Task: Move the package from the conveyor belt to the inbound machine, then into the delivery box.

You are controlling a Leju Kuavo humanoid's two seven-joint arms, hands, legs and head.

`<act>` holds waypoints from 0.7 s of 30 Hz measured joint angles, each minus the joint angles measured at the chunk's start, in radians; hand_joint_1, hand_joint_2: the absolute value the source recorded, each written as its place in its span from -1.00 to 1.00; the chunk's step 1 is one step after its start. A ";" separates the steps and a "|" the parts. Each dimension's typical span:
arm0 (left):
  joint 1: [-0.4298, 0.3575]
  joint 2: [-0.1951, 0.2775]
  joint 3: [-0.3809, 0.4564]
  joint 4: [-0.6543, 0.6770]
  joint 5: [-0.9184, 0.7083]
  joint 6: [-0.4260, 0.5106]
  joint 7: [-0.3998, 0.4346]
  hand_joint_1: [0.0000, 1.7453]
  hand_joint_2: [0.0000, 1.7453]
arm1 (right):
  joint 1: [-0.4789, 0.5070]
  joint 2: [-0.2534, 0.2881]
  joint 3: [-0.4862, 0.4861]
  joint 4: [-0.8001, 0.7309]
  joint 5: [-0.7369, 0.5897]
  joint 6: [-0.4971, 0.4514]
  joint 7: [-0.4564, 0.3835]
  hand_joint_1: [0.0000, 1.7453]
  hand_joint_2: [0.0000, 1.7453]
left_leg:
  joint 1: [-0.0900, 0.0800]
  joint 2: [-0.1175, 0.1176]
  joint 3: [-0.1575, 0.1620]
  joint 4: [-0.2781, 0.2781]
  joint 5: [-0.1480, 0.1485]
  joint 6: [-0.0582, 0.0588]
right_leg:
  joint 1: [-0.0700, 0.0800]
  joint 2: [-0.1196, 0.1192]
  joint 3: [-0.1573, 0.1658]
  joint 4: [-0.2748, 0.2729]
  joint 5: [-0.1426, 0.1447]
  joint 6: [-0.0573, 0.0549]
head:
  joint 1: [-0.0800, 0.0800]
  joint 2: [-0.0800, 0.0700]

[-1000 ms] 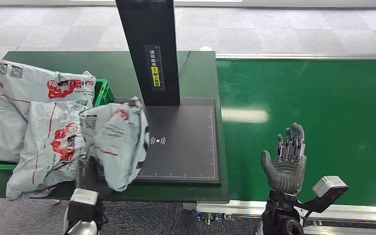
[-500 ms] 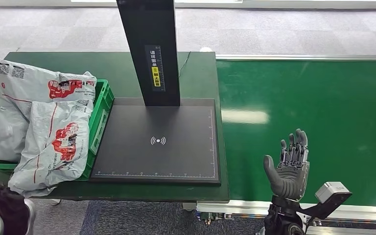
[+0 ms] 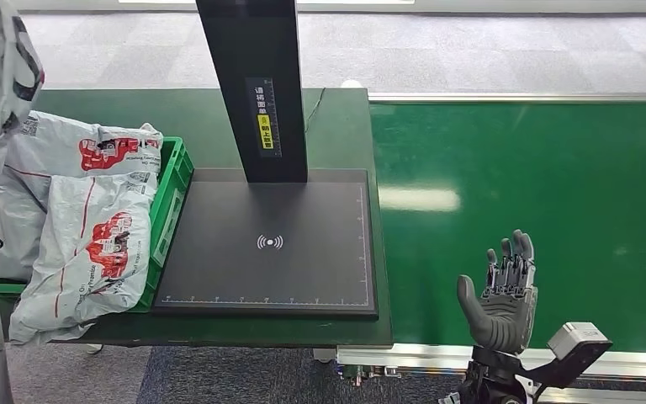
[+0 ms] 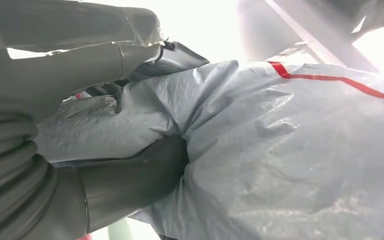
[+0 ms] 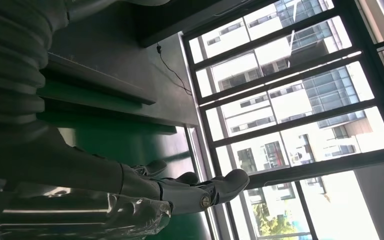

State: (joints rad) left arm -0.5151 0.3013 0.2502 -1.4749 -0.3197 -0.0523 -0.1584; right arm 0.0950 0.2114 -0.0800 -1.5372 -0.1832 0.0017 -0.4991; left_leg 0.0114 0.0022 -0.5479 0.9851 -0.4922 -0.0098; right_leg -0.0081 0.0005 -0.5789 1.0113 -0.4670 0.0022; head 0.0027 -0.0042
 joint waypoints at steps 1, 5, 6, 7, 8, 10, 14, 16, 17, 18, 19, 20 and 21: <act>-0.033 0.023 -0.002 0.070 -0.061 0.002 0.019 1.00 1.00 | 0.006 0.004 -0.005 -0.006 0.006 0.004 0.003 -1.00 1.00 | 0.000 0.000 0.000 0.000 0.000 0.000 | 0.000 0.000 0.000 0.000 0.000 0.000 | 0.000 0.000; -0.174 0.106 -0.021 0.349 -0.244 0.013 0.074 1.00 1.00 | 0.016 0.020 -0.026 -0.027 0.020 0.015 0.016 -1.00 1.00 | 0.001 0.002 0.000 0.000 0.000 -0.001 | 0.001 0.002 -0.001 0.000 0.000 -0.001 | 0.000 0.000; -0.203 0.123 -0.027 0.406 -0.267 0.014 0.079 1.00 1.00 | 0.016 0.022 -0.030 -0.031 0.021 0.017 0.018 -1.00 1.00 | 0.001 0.003 0.000 0.000 0.000 -0.001 | 0.001 0.002 -0.001 0.000 0.000 -0.001 | 0.000 0.000; -0.227 0.137 -0.033 0.455 -0.285 0.016 0.082 1.00 1.00 | 0.016 0.024 -0.034 -0.034 0.022 0.018 0.020 -1.00 1.00 | 0.001 0.003 0.000 0.000 0.000 -0.001 | 0.001 0.003 -0.001 0.001 0.000 -0.001 | 0.000 0.000; -0.244 0.149 -0.040 0.497 -0.303 0.017 0.087 1.00 1.00 | 0.016 0.027 -0.038 -0.036 0.023 0.019 0.023 -1.00 1.00 | 0.001 0.003 0.000 0.000 0.000 -0.001 | 0.001 0.003 -0.001 0.001 0.000 -0.001 | 0.000 0.000; -0.258 0.169 -0.053 0.557 -0.343 0.023 0.099 1.00 1.00 | 0.019 0.032 -0.043 -0.042 0.029 0.023 0.027 -1.00 1.00 | 0.001 0.004 -0.001 0.000 0.000 -0.001 | 0.001 0.004 -0.001 0.001 0.000 -0.001 | 0.000 0.000; -0.225 0.200 -0.066 0.597 -0.406 0.032 0.127 1.00 1.00 | 0.037 0.048 -0.048 -0.053 0.048 0.035 0.029 -1.00 1.00 | 0.001 0.004 -0.002 0.000 -0.001 -0.002 | 0.001 0.004 -0.002 0.000 0.000 -0.001 | 0.000 0.000; -0.202 0.210 -0.065 0.600 -0.406 0.013 0.126 1.00 1.00 | 0.043 0.054 -0.051 -0.056 0.053 0.040 0.029 -1.00 1.00 | 0.001 0.004 -0.002 0.000 -0.001 -0.002 | 0.001 0.004 -0.003 0.000 0.000 -0.001 | 0.000 0.000; -0.191 0.213 -0.062 0.598 -0.397 -0.007 0.120 1.00 1.00 | 0.044 0.055 -0.052 -0.056 0.055 0.041 0.029 -1.00 1.00 | 0.001 0.004 -0.002 0.000 -0.001 -0.002 | 0.001 0.004 -0.003 0.000 0.000 -0.001 | 0.000 0.000; -0.181 0.216 -0.060 0.594 -0.383 -0.033 0.111 1.00 1.00 | 0.043 0.056 -0.053 -0.056 0.055 0.042 0.029 -1.00 1.00 | 0.001 0.004 -0.002 0.000 -0.001 -0.002 | 0.001 0.004 -0.003 0.000 0.000 -0.001 | 0.000 0.000; -0.172 0.218 -0.058 0.587 -0.369 -0.060 0.102 1.00 1.00 | 0.043 0.056 -0.054 -0.056 0.055 0.043 0.029 -1.00 1.00 | 0.001 0.004 -0.002 0.000 -0.001 -0.002 | 0.001 0.004 -0.003 0.000 0.000 -0.001 | 0.000 0.000; -0.164 0.219 -0.057 0.577 -0.355 -0.087 0.094 1.00 1.00 | 0.041 0.056 -0.056 -0.056 0.054 0.044 0.030 -1.00 1.00 | 0.001 0.004 -0.002 0.000 -0.001 -0.002 | 0.001 0.004 -0.002 0.000 0.000 -0.001 | 0.001 0.000; -0.158 0.220 -0.057 0.566 -0.343 -0.109 0.088 1.00 1.00 | 0.039 0.056 -0.059 -0.056 0.053 0.045 0.031 -1.00 1.00 | 0.001 0.004 -0.002 0.000 -0.001 -0.002 | 0.001 0.004 -0.002 0.000 0.000 -0.001 | 0.001 0.000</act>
State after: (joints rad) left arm -0.6729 0.5217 0.1929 -0.9094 -0.6629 -0.1609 -0.0707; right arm 0.1335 0.2676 -0.1386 -1.5934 -0.1305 0.0465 -0.4678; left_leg 0.0126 0.0062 -0.5502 0.9850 -0.4929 -0.0117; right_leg -0.0071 0.0045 -0.5812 1.0118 -0.4671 0.0012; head 0.0033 -0.0042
